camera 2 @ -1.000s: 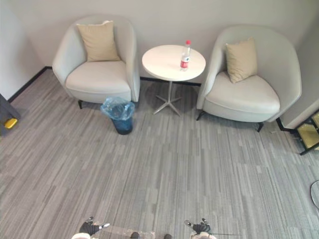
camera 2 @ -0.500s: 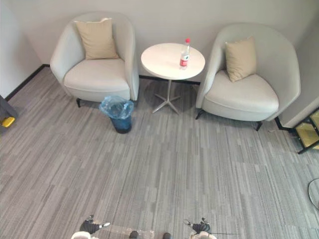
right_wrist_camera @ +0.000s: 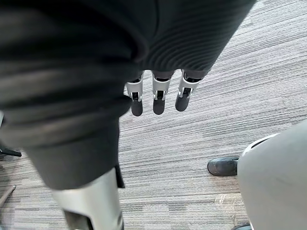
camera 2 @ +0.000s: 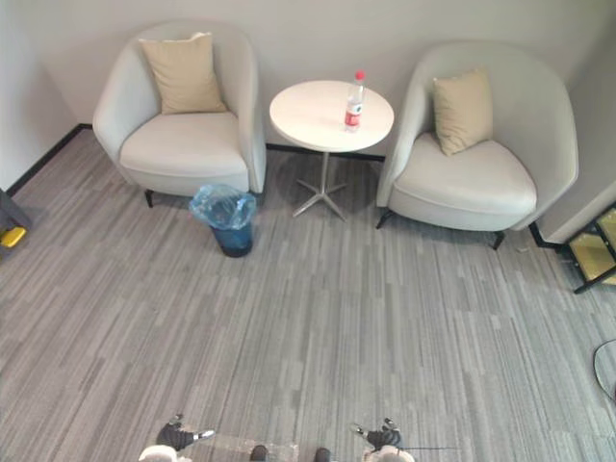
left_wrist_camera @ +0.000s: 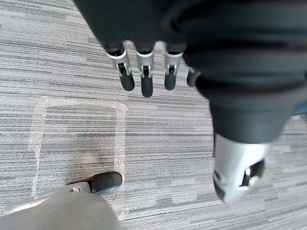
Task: Gather rubbish on tea table into small bin, then transfer packed bag to large trash can.
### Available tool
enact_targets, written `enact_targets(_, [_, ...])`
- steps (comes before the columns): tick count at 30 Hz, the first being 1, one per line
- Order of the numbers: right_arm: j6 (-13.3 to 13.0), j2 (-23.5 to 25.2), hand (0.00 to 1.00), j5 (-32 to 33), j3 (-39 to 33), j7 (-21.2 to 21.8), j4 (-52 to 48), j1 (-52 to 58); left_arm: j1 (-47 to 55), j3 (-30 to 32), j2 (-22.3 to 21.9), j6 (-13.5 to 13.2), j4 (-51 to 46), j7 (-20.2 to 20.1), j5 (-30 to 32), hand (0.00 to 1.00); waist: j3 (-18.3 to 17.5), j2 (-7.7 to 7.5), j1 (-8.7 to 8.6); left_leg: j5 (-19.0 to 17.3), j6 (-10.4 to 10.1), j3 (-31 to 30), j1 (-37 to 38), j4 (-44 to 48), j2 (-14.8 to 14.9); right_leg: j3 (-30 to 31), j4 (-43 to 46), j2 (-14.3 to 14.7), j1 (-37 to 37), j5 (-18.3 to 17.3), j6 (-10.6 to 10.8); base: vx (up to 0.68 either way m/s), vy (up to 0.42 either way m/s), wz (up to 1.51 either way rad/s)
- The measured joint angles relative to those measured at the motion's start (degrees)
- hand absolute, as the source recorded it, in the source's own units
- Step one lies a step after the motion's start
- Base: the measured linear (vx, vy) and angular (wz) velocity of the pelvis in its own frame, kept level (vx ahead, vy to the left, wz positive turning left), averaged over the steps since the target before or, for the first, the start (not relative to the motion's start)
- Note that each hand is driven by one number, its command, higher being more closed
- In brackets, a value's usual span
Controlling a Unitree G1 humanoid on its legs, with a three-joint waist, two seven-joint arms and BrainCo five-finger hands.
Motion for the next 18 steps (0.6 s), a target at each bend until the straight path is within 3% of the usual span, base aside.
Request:
enact_targets(10, [-0.02,-0.02,0.00,0.53,-0.56,0.00,-0.40,-0.22,-1.92,-0.65,-0.48,0.59,-0.10,0.01,-0.01,0.00,1.17,0.15,-0.13,-0.19,-0.23,-0.57,-1.36,0.13,0.02,-1.15,-0.33,0.05,-0.64,-0.19,0.00,0.00,-0.001,0.05])
enact_targets(13, [-0.10,0.08,0.00,1.25,-0.85,0.01,-0.56,-0.13,-2.85,-0.78,-0.67,0.59,-0.34,-0.13,-0.07,0.00,2.27,0.04,-0.60,-4.69,-0.62,-1.15,-4.41,8.36,-0.15,-2.02,2.46,-0.40,-0.66,-2.25,-0.23,0.02,-0.014,0.17])
enact_targets(15, [-0.20,0.39,0.00,2.37,-2.27,0.09,-1.50,0.05,-2.81,-0.34,-1.32,0.55,-1.86,-1.01,-0.10,0.00,3.26,0.31,-0.87,-9.58,-2.81,0.54,-8.93,21.84,0.49,-2.53,5.17,-0.50,0.17,-5.01,-0.94,0.03,-0.006,0.20])
enact_targets(18, [-0.30,0.62,0.00,2.45,-2.82,0.12,-3.30,0.68,-2.60,2.48,-3.03,0.47,-4.81,-1.22,-0.16,0.00,4.07,0.66,-0.67,-10.36,-3.63,3.79,-16.54,39.80,2.62,-2.32,7.60,-0.07,0.34,-7.48,-2.24,-0.01,-0.023,-0.02])
